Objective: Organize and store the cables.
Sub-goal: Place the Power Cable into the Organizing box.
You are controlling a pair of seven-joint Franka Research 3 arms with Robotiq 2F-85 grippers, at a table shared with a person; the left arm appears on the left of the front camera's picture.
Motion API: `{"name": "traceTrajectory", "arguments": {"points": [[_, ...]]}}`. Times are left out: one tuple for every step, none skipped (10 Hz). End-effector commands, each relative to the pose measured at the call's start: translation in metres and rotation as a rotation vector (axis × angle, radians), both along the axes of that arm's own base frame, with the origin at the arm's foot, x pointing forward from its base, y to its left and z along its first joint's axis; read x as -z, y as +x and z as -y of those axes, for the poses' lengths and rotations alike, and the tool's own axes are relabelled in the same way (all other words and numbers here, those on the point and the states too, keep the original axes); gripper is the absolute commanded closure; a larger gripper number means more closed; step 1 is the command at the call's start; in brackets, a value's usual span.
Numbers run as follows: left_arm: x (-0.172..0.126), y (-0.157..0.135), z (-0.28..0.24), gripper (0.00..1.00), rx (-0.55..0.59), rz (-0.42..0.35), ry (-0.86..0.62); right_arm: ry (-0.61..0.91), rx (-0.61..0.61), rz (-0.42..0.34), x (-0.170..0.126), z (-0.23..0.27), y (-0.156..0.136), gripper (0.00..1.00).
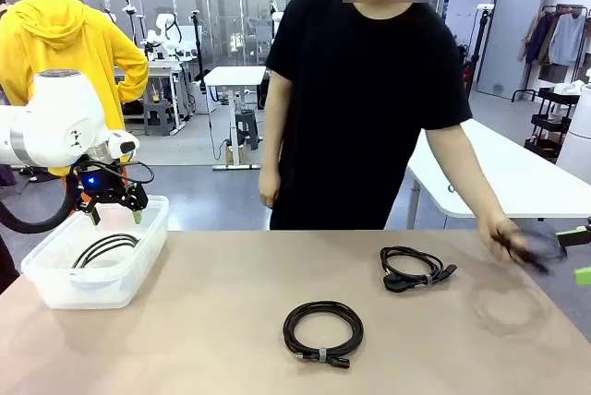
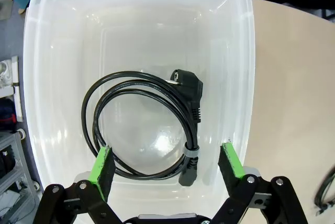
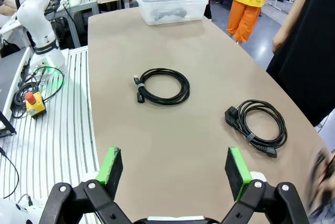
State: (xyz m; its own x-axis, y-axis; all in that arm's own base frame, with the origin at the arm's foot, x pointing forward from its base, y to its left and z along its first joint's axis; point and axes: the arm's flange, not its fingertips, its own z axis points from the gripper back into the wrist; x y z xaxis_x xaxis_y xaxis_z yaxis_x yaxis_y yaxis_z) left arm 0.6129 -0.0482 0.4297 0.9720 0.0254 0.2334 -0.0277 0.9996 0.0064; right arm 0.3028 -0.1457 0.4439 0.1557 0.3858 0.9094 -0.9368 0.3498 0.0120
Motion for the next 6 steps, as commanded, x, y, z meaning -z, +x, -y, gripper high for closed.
{"name": "traceTrajectory", "arguments": {"points": [[-0.026,-0.001,0.001,0.00,0.075,0.061,-0.027,0.008,-0.004,0.022,0.000,0.000,0.001,0.00],[-0.047,-0.010,-0.003,0.00,0.154,0.117,-0.071,0.008,-0.004,0.022,0.000,0.000,0.001,0.00],[-0.064,-0.028,-0.010,0.00,0.233,0.152,-0.113,0.008,-0.004,0.022,0.000,0.000,0.001,0.00],[-0.081,-0.053,-0.021,0.00,0.324,0.180,-0.157,0.008,-0.004,0.022,0.000,0.000,0.001,0.00],[-0.094,-0.078,-0.030,0.00,0.413,0.210,-0.180,0.008,-0.004,0.022,0.000,0.000,0.001,0.00],[-0.101,-0.106,-0.036,0.00,0.510,0.253,-0.211,0.008,-0.004,0.022,0.000,0.000,0.001,0.00]]}}
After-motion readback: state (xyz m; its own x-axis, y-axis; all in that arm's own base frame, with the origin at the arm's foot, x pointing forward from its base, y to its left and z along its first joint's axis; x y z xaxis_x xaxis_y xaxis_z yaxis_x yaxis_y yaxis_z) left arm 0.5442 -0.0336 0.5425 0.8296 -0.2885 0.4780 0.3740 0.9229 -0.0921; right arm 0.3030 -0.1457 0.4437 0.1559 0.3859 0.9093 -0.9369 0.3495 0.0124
